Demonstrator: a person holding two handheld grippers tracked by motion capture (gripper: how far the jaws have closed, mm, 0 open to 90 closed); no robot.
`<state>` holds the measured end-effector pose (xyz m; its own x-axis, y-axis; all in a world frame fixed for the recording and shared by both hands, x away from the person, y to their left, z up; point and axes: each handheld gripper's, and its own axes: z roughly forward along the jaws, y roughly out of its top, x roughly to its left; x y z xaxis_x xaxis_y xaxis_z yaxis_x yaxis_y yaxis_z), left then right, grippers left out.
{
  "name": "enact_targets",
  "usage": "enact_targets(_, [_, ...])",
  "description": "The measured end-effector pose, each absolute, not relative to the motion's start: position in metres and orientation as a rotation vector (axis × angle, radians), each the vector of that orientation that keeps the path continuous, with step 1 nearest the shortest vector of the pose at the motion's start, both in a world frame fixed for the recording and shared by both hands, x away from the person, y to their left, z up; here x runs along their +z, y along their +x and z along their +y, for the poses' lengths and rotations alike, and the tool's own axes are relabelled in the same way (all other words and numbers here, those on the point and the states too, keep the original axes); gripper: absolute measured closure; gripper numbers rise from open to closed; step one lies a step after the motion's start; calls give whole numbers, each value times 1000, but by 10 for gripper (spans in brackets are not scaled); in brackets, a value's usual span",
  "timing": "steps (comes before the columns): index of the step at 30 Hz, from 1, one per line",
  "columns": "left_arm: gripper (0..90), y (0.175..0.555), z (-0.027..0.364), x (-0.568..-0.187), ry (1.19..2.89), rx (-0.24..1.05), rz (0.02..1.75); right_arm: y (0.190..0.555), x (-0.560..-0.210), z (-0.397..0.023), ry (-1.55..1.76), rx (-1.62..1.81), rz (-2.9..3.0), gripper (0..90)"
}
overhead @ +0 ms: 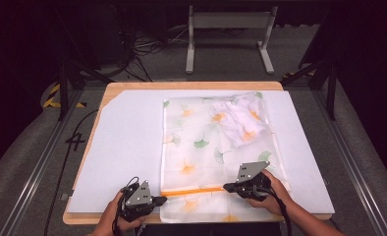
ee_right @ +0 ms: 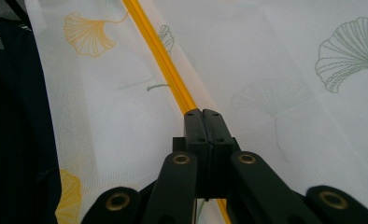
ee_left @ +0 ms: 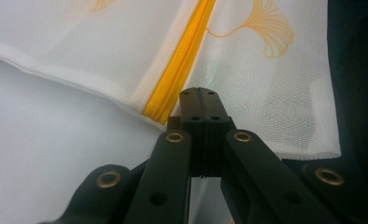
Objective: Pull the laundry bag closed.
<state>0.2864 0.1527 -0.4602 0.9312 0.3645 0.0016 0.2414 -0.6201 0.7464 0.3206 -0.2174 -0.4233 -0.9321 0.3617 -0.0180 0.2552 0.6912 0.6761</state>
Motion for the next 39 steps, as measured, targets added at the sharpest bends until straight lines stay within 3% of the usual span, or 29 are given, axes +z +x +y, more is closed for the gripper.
enact_targets(39, [900, 286, 153, -460, 2271, 199, 420, 327, -429, -208, 582, 1115, 2771, 898])
